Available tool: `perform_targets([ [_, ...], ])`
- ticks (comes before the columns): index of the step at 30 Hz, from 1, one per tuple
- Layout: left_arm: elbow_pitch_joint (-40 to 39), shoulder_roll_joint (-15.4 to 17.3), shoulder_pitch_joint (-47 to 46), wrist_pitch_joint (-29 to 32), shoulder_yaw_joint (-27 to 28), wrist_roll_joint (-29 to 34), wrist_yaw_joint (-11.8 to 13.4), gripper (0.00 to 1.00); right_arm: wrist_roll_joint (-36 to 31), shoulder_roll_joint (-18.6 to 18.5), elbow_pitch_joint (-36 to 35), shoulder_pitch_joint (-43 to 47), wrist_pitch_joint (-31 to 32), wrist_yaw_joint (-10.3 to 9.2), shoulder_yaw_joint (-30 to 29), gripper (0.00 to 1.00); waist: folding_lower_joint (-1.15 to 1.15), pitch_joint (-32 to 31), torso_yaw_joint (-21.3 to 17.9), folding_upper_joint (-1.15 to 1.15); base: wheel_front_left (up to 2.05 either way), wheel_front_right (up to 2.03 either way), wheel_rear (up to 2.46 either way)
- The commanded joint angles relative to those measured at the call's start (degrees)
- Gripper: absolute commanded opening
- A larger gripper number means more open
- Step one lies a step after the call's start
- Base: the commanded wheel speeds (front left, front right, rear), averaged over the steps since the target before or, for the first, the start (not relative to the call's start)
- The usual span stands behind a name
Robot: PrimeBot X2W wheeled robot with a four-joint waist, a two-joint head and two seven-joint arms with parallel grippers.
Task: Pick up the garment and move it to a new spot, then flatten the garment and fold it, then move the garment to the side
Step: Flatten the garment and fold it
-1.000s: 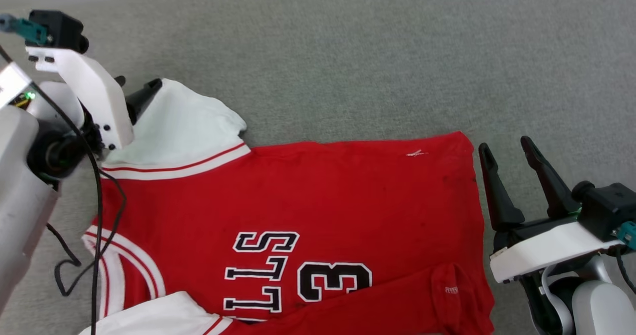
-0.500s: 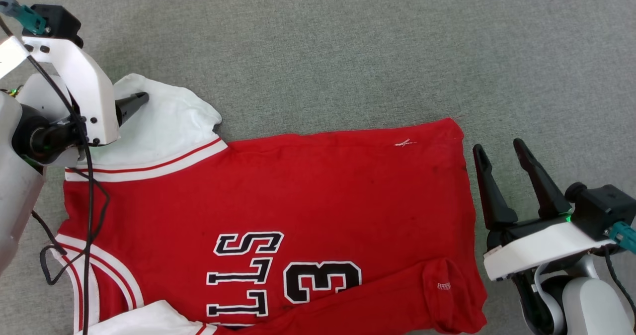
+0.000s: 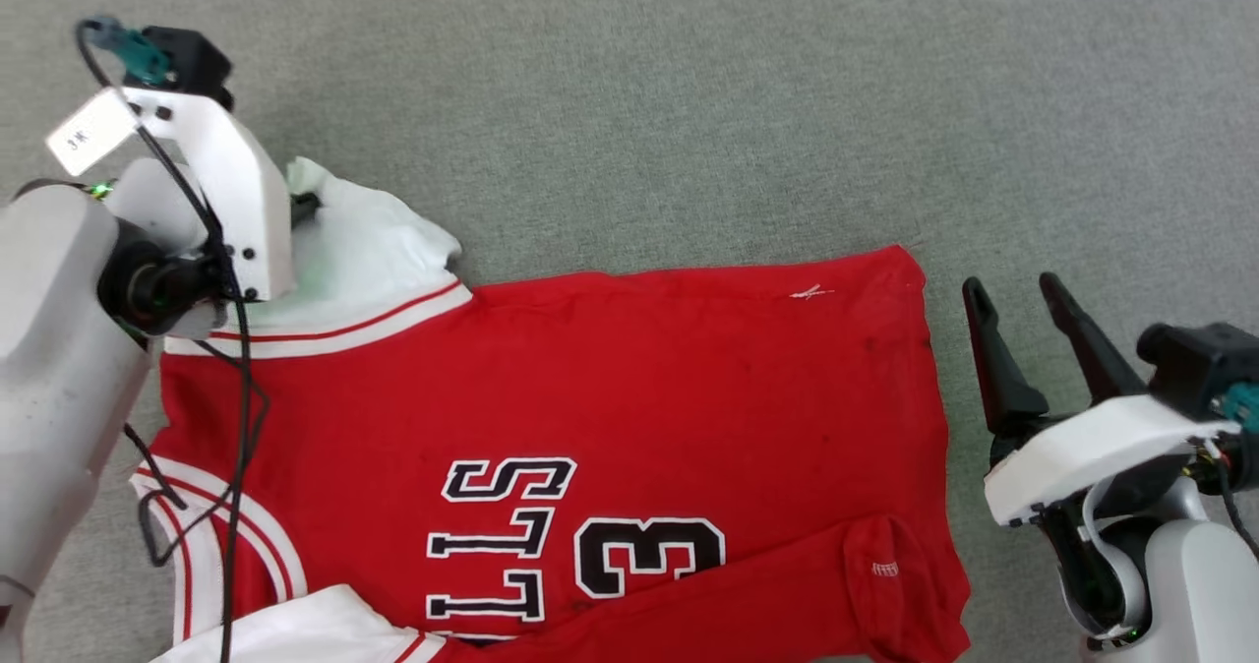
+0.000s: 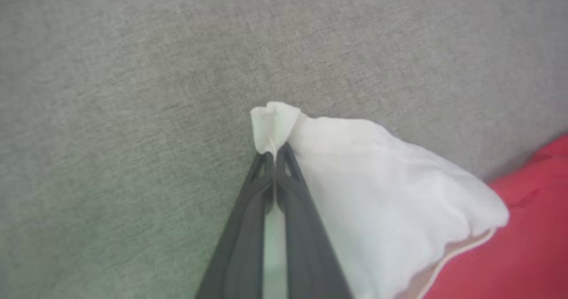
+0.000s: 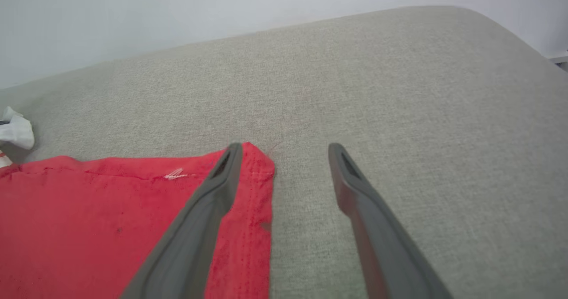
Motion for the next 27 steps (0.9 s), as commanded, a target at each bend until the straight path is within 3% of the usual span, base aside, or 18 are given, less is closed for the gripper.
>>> perform_targets([
  [1, 0.0, 0.2, 0.5, -0.5, 0.2, 0.1, -0.1, 0.00, -0.1, 0.1, 0.6, -0.6, 2.0, -0.05, 0.0, 1.00, 0.00, -1.0, 0.8, 0.00, 0.00, 0.00, 0.00],
  [9, -3.9, -0.2, 1.7, -3.1, 0.7, -0.1, 0.4, 0.00, 0.9, -2.4, 2.2, -3.7, 23.1, -0.05, 0.3, 1.00, 0.00, -3.3, 4.2, 0.00, 0.00, 0.00, 0.00],
  [13, -7.2, 0.1, 2.1, -4.2, 0.8, 0.2, 0.6, 0.00, 1.4, -4.5, 3.2, -6.3, 30.6, -0.05, -0.1, 1.00, 0.00, -3.1, 6.1, 0.00, 0.00, 0.00, 0.00],
  [19, -11.6, 0.9, 2.6, -5.5, 1.2, 0.4, 1.2, 0.00, 1.5, -6.9, 6.9, -10.4, 35.6, -0.05, 0.2, 1.00, 0.00, -1.5, 8.3, 0.00, 0.00, 0.00, 0.00],
  [27, -13.8, 1.6, 4.0, -7.1, 1.8, 0.0, 1.6, 0.00, 2.8, -7.9, 15.0, -12.7, 39.9, -0.03, 5.3, 1.00, 0.00, -0.8, 9.6, 0.00, 0.00, 0.00, 0.00],
])
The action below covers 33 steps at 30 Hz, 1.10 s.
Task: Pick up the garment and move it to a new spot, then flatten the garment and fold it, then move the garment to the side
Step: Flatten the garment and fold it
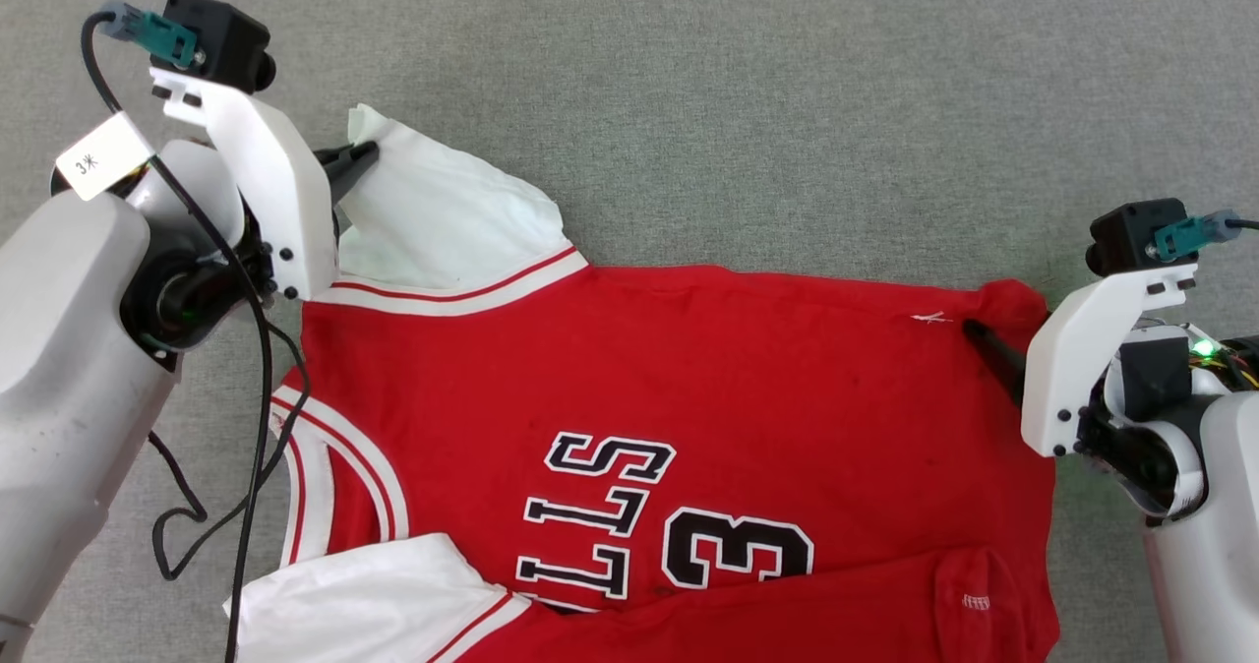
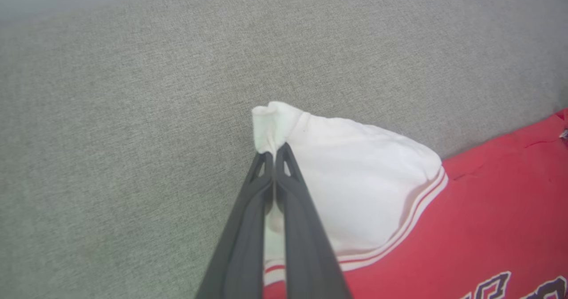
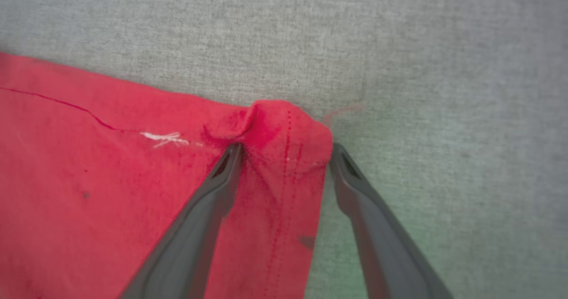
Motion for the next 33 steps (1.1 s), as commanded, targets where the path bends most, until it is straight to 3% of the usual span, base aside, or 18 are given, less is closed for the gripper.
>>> perform_targets([
  [1, -0.2, 0.2, 1.1, -0.5, 0.3, -0.1, 0.2, 0.00, 1.0, 1.1, 3.4, 1.2, 2.8, 0.00, 1.4, 0.98, 0.00, 0.0, 0.1, 0.00, 0.00, 0.00, 0.00],
  [2, -0.3, 0.1, 1.2, -0.8, 0.3, -0.2, 0.2, 0.00, 1.6, 1.0, 4.5, 1.6, 4.0, 0.01, 1.9, 0.38, 0.00, -0.1, 0.3, 0.00, 0.00, 0.00, 0.00],
  [3, -0.4, 0.1, 1.3, -1.0, 0.4, -0.3, 0.1, 0.00, 2.4, 1.1, 4.9, 1.7, 4.5, 0.01, 2.0, 0.06, 0.00, -0.1, 0.5, 0.00, 0.00, 0.00, 0.00],
  [4, -0.5, 0.2, 1.6, -1.3, 0.5, -0.4, 0.1, 0.00, 2.9, 1.1, 5.2, 1.5, 4.9, 0.07, 2.1, 0.00, 0.00, -0.2, 0.6, 0.00, 0.00, 0.00, 0.00],
  [12, -0.7, 0.9, 3.9, -5.9, 1.6, -0.4, 0.1, 0.00, 2.5, -1.5, -0.6, -0.7, 0.0, -0.05, -2.4, 0.00, 0.00, -3.2, 1.9, 0.00, 0.00, 0.00, 0.00],
  [20, -3.1, 2.6, 10.1, -11.2, 3.3, -1.5, 1.4, 0.00, 2.0, -0.5, -6.1, 4.7, -2.4, -0.05, -5.9, 0.00, 0.00, -8.2, 3.0, 0.00, 0.00, 0.00, 0.00],
  [33, -15.2, 6.8, 34.9, -20.9, 4.9, -5.9, 9.5, 0.00, 3.6, 3.0, -7.9, 21.4, -5.7, -0.05, -8.5, 0.00, 0.00, -16.2, 5.1, 0.00, 0.00, 0.00, 0.00],
])
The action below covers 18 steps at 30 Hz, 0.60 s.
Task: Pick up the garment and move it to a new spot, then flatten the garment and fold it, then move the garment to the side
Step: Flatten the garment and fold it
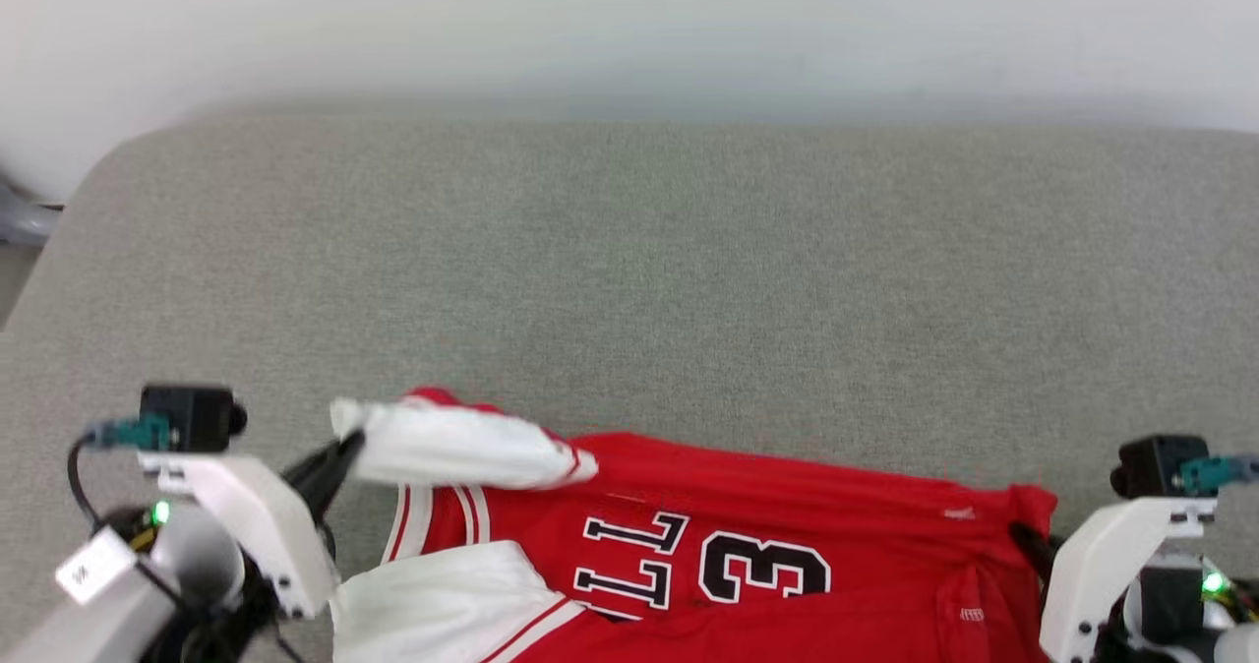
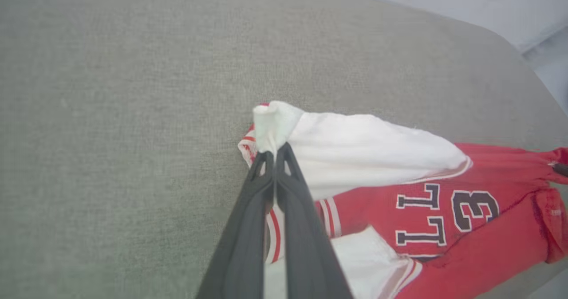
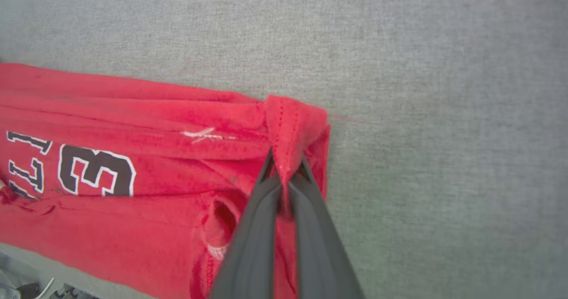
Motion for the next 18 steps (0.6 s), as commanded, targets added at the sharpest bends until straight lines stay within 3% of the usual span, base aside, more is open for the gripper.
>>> perform_targets([
  [1, -0.4, 0.4, 1.6, -0.4, 0.3, -0.5, 0.6, 0.00, 0.1, 0.2, 0.2, 1.1, -0.4, -0.09, -0.1, 0.00, 0.01, -0.8, 0.3, 0.00, 0.00, 0.00, 0.00],
  [7, -4.4, 1.1, 11.8, -1.6, -0.2, -3.9, 4.0, 0.00, 0.9, 1.2, 2.4, 5.4, -2.9, -0.09, -1.1, 0.00, 0.01, -2.5, 0.4, 0.00, 0.00, 0.00, 0.00],
  [14, -4.4, -0.7, 18.6, -1.4, -2.1, -6.7, 5.0, 0.00, 1.7, 1.9, 5.7, 8.3, -5.8, -0.09, -1.6, 0.00, 0.01, -4.0, 0.3, 0.00, 0.00, 0.00, 0.00],
  [15, -3.8, -1.2, 18.7, -1.4, -2.3, -6.8, 4.7, 0.00, 1.9, 2.1, 6.2, 8.6, -6.1, -0.09, -1.6, 0.08, 0.01, -4.1, 0.3, 0.00, 0.00, 0.00, 0.00],
  [16, -3.2, -1.9, 18.8, -1.7, -2.4, -7.1, 4.2, 0.00, 1.9, 2.3, 6.7, 8.8, -6.5, -0.09, -1.4, 0.32, 0.01, -4.3, 0.3, 0.00, 0.00, 0.00, 0.00],
  [17, -2.5, -2.4, 18.8, -1.8, -2.6, -7.2, 3.9, 0.00, 1.9, 2.5, 7.1, 9.0, -6.9, -0.09, -1.2, 0.94, 0.01, -4.3, 0.3, 0.00, 0.00, 0.00, 0.00],
  [18, -1.8, -2.8, 18.7, -1.7, -2.9, -7.3, 3.6, 0.02, 2.4, 2.7, 7.5, 9.1, -7.5, -0.09, -1.0, 1.00, 0.01, -4.4, 0.3, 0.00, 0.00, 0.00, 0.00],
])
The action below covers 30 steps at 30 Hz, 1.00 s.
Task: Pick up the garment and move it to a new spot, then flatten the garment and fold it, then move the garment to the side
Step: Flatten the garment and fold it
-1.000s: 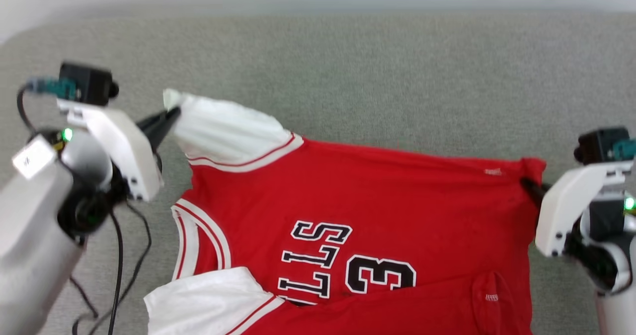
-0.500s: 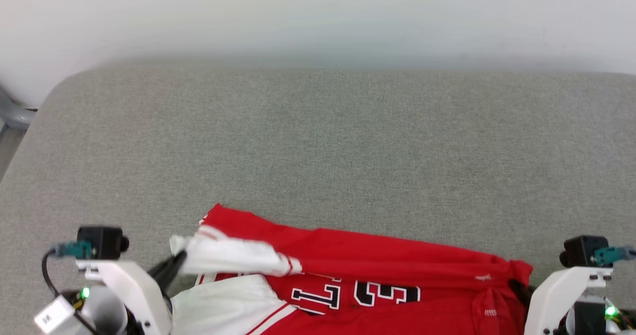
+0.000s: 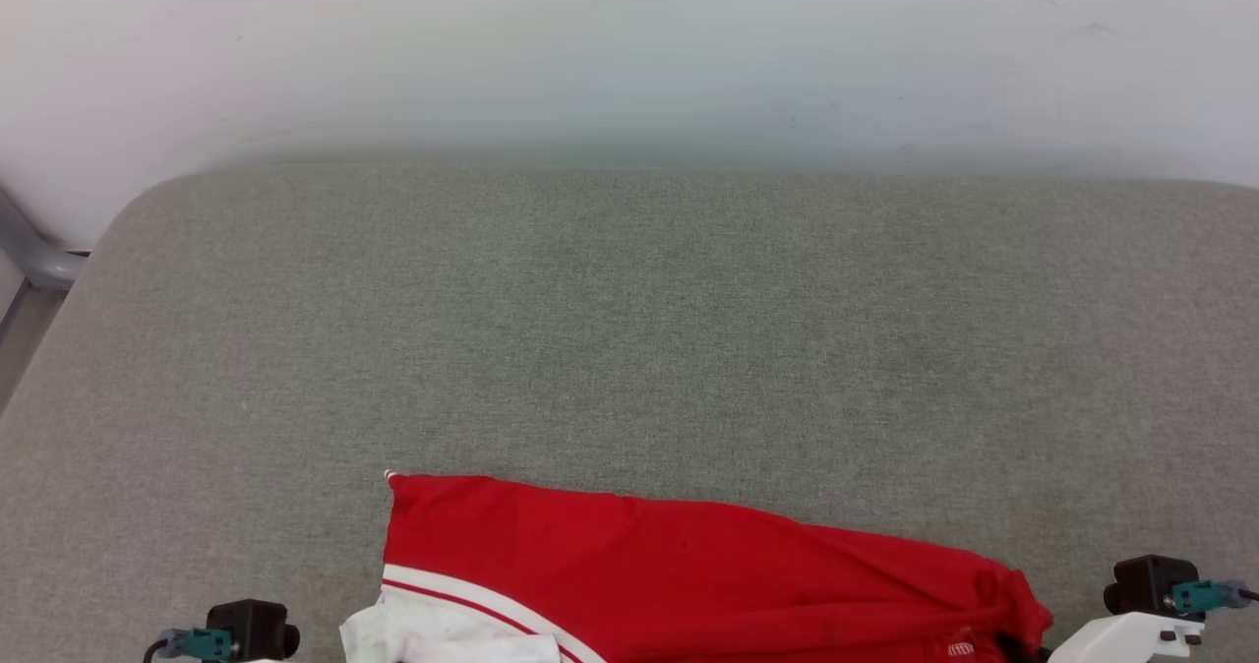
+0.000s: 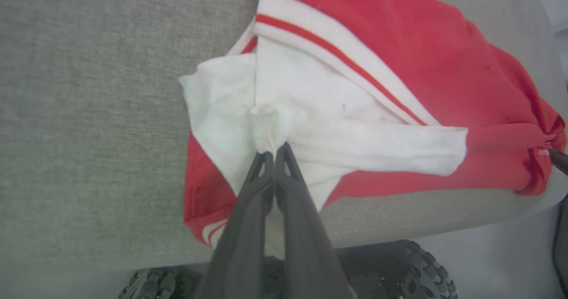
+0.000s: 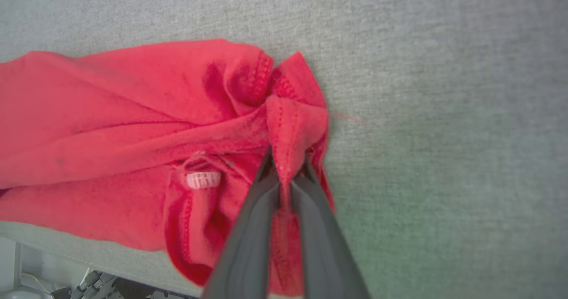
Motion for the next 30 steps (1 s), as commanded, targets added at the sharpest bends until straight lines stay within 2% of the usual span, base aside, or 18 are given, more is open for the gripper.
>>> perform_targets([
  [1, 0.6, -0.4, -0.3, -0.5, 0.1, 0.0, -0.4, 0.36, 0.4, 0.5, 0.7, 0.9, -0.3, -0.09, 0.2, 1.00, 0.01, 0.0, 0.0, 0.00, 0.00, 0.00, 0.00],
  [2, 1.3, -1.1, -0.8, -0.9, 0.4, -0.2, -0.9, 0.75, 0.4, 0.5, 0.9, 1.0, -0.9, -0.09, 0.4, 1.00, 0.01, -0.1, 0.0, 0.00, 0.00, 0.00, 0.00],
  [3, 1.9, -1.5, -1.1, -0.8, 0.2, -0.3, -1.4, 0.97, 0.6, 0.6, 1.0, 1.0, -1.5, -0.11, 0.6, 1.00, 0.01, -0.2, 0.0, 0.00, 0.00, 0.00, 0.00],
  [4, 2.4, -1.8, -1.6, -1.1, 0.1, 0.1, -1.8, 1.00, 0.7, 0.5, 1.0, 1.1, -2.1, -0.11, 0.7, 1.00, 0.01, -0.2, -0.1, 0.00, 0.00, 0.00, 0.00],
  [8, 3.4, -2.8, -3.0, -3.7, 0.6, 1.5, -2.6, 1.00, 1.1, 0.3, -1.3, 1.3, -4.5, -0.10, 1.4, 1.00, 0.01, -0.8, -0.4, 0.00, 0.00, 0.00, 0.00],
  [12, 2.4, -3.0, -4.1, -8.3, 1.6, 4.5, -1.8, 1.00, 1.4, -0.2, -5.6, 2.5, -5.0, -0.07, 1.0, 1.00, 0.01, -1.6, -0.7, 0.00, 0.00, 0.00, 0.00],
  [19, -0.9, -3.7, -5.5, -17.8, 5.1, 11.0, 1.2, 1.00, 0.4, -0.9, -14.3, 4.6, 1.0, -0.07, -4.5, 1.00, 0.01, -2.2, -0.6, 0.00, 0.00, 0.00, 0.00],
  [24, -4.5, -5.3, -4.5, -19.5, 9.6, 17.8, 4.9, 1.00, -0.1, -2.4, -16.8, 4.2, 6.4, -0.07, -7.0, 1.00, 0.01, -2.0, 0.0, 0.00, 0.00, 0.00, 0.00],
  [27, -7.8, -7.1, -3.2, -19.6, 13.7, 23.3, 6.8, 1.00, -0.1, -3.1, -16.7, 3.5, 8.9, -0.07, -6.3, 1.00, 0.01, -1.5, 0.9, 0.00, 0.00, 0.00, 0.00],
  [30, -10.6, -8.8, -1.5, -19.6, 16.4, 27.8, 7.8, 1.00, -0.2, -3.5, -15.9, 2.6, 10.3, -0.07, -4.9, 1.00, 0.01, -0.8, 1.8, 0.00, 0.00, 0.00, 0.00],
])
